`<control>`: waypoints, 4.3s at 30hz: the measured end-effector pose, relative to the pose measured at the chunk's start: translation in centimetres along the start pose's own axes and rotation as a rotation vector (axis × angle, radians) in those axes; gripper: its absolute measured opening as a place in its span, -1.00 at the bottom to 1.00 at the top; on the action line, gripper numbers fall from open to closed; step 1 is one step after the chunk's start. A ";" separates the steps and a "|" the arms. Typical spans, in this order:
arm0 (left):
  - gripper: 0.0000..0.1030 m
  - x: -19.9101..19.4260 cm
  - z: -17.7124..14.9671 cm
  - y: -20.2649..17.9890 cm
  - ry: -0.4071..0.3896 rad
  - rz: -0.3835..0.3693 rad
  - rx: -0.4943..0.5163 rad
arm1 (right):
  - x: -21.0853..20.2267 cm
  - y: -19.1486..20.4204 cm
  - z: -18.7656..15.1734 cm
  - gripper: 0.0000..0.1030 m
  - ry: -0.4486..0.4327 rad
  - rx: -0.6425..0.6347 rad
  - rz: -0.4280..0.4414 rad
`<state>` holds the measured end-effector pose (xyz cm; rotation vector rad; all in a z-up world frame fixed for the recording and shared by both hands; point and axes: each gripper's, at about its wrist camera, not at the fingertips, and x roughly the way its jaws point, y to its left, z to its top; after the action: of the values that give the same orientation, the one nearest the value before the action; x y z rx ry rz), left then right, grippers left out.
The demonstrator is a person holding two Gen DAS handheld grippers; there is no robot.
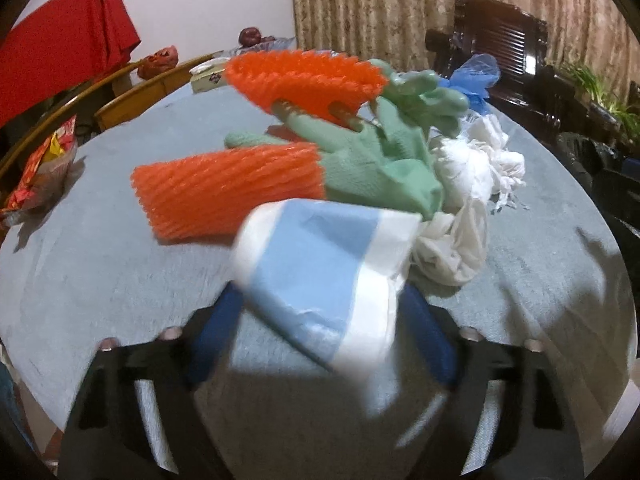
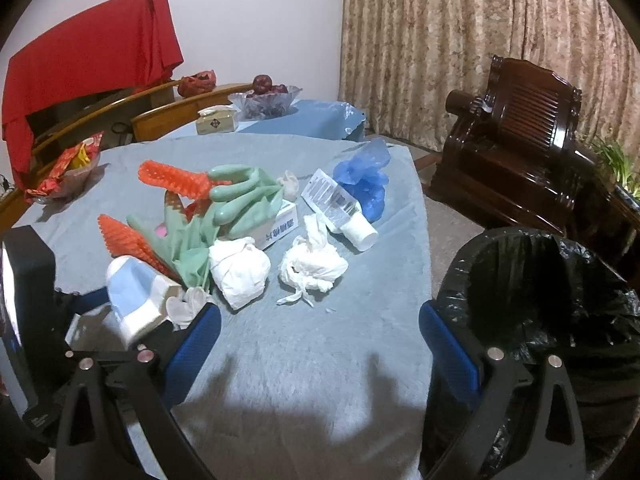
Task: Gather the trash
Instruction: 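Grasp the light blue paper cup with the left gripper, then grasp the crumpled white tissue with the right gripper while the left gripper lifts the cup, then carry cup and tissue over the black bin and open both grippers, then grasp the orange foam net sleeve with the left gripper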
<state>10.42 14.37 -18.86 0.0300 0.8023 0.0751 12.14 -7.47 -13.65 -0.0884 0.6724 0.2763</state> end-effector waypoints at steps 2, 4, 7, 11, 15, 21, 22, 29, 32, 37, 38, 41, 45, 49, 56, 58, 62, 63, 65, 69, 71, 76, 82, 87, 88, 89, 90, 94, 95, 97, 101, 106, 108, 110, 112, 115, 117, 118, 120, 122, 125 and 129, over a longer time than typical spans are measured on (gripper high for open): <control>0.40 -0.1 -0.1 0.4 0.006 -0.013 -0.028 | 0.3 0.2 0.1 0.88 0.003 -0.008 0.002; 0.37 -0.2 -0.2 0.9 0.007 -0.015 -0.046 | 0.6 0.5 0.1 0.88 0.005 -0.011 0.005; 0.36 -0.8 -0.1 1.6 -0.006 0.004 -0.065 | 1.2 0.9 0.4 0.88 0.009 -0.017 0.010; 0.36 -2.2 0.7 2.4 -0.034 0.025 -0.089 | 2.2 1.2 1.1 0.88 0.003 -0.014 0.010; 0.36 -3.0 1.7 2.9 -0.060 0.038 -0.105 | 3.6 0.9 1.7 0.79 0.017 0.008 0.012; 0.36 -3.1 3.4 3.0 -0.082 0.055 -0.110 | 5.7 -0.4 2.3 0.72 0.040 0.031 -0.072; 0.36 -3.0 3.5 2.9 -0.085 0.055 -0.111 | 5.9 -0.6 2.4 0.70 0.042 0.031 -0.079; 0.36 -2.7 5.0 2.2 -0.103 0.050 -0.105 | 9.1 -0.7 3.0 0.50 0.100 0.002 -0.080; 0.36 -2.8 5.4 1.9 -0.108 0.048 -0.097 | 10.2 -0.5 2.8 0.26 0.138 0.001 -0.031; 0.36 -3.1 6.0 1.5 -0.113 0.046 -0.088 | 9.7 -0.1 2.9 -0.27 0.148 -0.005 0.051; 0.36 -3.2 6.0 1.5 -0.114 0.046 -0.087 | 9.4 -0.1 3.0 -0.29 0.143 -0.004 0.059; 0.36 -3.6 6.3 1.1 -0.121 0.045 -0.082 | 7.8 -0.8 3.6 -0.29 0.111 0.024 0.068; 0.36 -4.3 6.7 0.3 -0.132 0.041 -0.074 | 5.0 -1.9 4.5 -0.29 0.053 0.044 0.074; 0.36 -5.3 7.3 -0.8 -0.152 0.023 -0.061 | 2.1 -3.2 5.2 -0.29 -0.003 0.064 0.071; 0.36 -7.0 8.0 -4.2 -0.186 -0.039 -0.021 | -2.7 -6.1 5.6 -0.29 -0.080 0.094 0.036; 0.36 -7.5 8.3 -5.6 -0.194 -0.065 -0.008 | -4.0 -7.3 5.5 -0.29 -0.096 0.106 0.019; 0.36 -8.0 8.6 -8.8 -0.200 -0.124 0.021 | -6.2 -10.2 4.9 -0.29 -0.113 0.138 -0.028; 0.36 -8.0 8.7 -9.3 -0.200 -0.135 0.027 | -6.5 -10.8 4.7 -0.29 -0.115 0.144 -0.038; 0.37 -8.1 8.9 -11.0 -0.199 -0.167 0.043 | -7.4 -12.4 4.1 -0.29 -0.118 0.160 -0.070; 0.37 -8.1 9.0 -14.7 -0.196 -0.231 0.085 | -8.4 -14.8 2.8 -0.29 -0.114 0.185 -0.124; 0.37 -8.1 8.8 -16.0 -0.196 -0.253 0.103 | -8.9 -16.3 2.0 -0.29 -0.106 0.203 -0.158; 0.38 -7.7 8.9 -20.7 -0.188 -0.315 0.152 | -9.7 -19.2 0.3 -0.29 -0.088 0.243 -0.220; 0.39 -7.0 9.3 -25.5 -0.191 -0.377 0.194 | -10.2 -22.3 -1.3 -0.29 -0.069 0.281 -0.273; 0.40 -6.5 9.5 -28.4 -0.191 -0.414 0.234 | -10.7 -24.5 -2.9 -0.29 -0.058 0.319 -0.307; 0.41 -6.3 9.5 -28.9 -0.186 -0.422 0.239 | -10.7 -24.7 -3.1 -0.29 -0.055 0.323 -0.313; 0.41 -6.2 9.4 -29.4 -0.180 -0.432 0.244 | -10.7 -24.9 -3.2 -0.28 -0.053 0.327 -0.317; 0.43 -6.0 9.4 -30.0 -0.172 -0.445 0.255 | -10.8 -25.2 -3.4 -0.27 -0.049 0.332 -0.318; 0.69 -5.6 9.2 -30.7 -0.149 -0.491 0.282 | -10.7 -25.6 -3.9 -0.15 -0.028 0.335 -0.337; 0.71 -5.5 9.1 -30.6 -0.145 -0.498 0.285 | -10.8 -25.7 -4.0 -0.02 -0.030 0.337 -0.344; 0.74 -5.5 8.8 -30.4 -0.138 -0.501 0.289 | -11.0 -25.8 -4.2 0.14 -0.035 0.341 -0.354; 0.76 -5.3 8.7 -29.2 -0.129 -0.483 0.277 | -11.6 -25.7 -4.0 0.57 -0.058 0.336 -0.368; 0.82 -6.1 9.0 -26.2 -0.152 -0.424 0.247 | -12.0 -24.9 -3.2 0.89 -0.092 0.326 -0.340; 0.84 -6.6 9.3 -24.4 -0.168 -0.395 0.225 | -11.9 -24.2 -2.7 0.89 -0.096 0.323 -0.320; 0.85 -7.1 9.5 -22.7 -0.181 -0.365 0.204 | -11.7 -23.1 -2.1 0.89 -0.103 0.314 -0.291; 0.85 -7.6 9.7 -20.5 -0.193 -0.326 0.173 | -11.5 -22.0 -1.5 0.89 -0.109 0.301 -0.266; 0.86 -8.3 9.8 -17.5 -0.211 -0.265 0.137 | -10.9 -19.8 -0.5 0.89 -0.114 0.270 -0.222; 0.86 -8.6 9.6 -15.0 -0.219 -0.215 0.110 | -10.3 -18.3 0.2 0.89 -0.115 0.251 -0.191; 0.86 -8.7 9.5 -14.2 -0.221 -0.200 0.102 | -10.0 -17.5 0.4 0.89 -0.114 0.244 -0.179; 0.86 -8.9 9.2 -11.9 -0.222 -0.156 0.076 | -9.5 -15.9 0.9 0.89 -0.116 0.228 -0.149; 0.86 -8.9 8.9 -9.6 -0.215 -0.114 0.046 | -8.8 -14.1 1.3 0.89 -0.122 0.202 -0.120; 0.86 -8.8 8.3 -6.5 -0.207 -0.052 0.012 | -7.5 -11.3 1.8 0.89 -0.119 0.177 -0.080; 0.86 -8.4 7.1 -2.8 -0.186 0.019 -0.019 | -6.0 -8.0 2.5 0.89 -0.125 0.141 -0.029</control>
<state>9.87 10.90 -8.03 0.0258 0.6153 0.0965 11.45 -16.09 -8.04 0.0537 0.5644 0.2041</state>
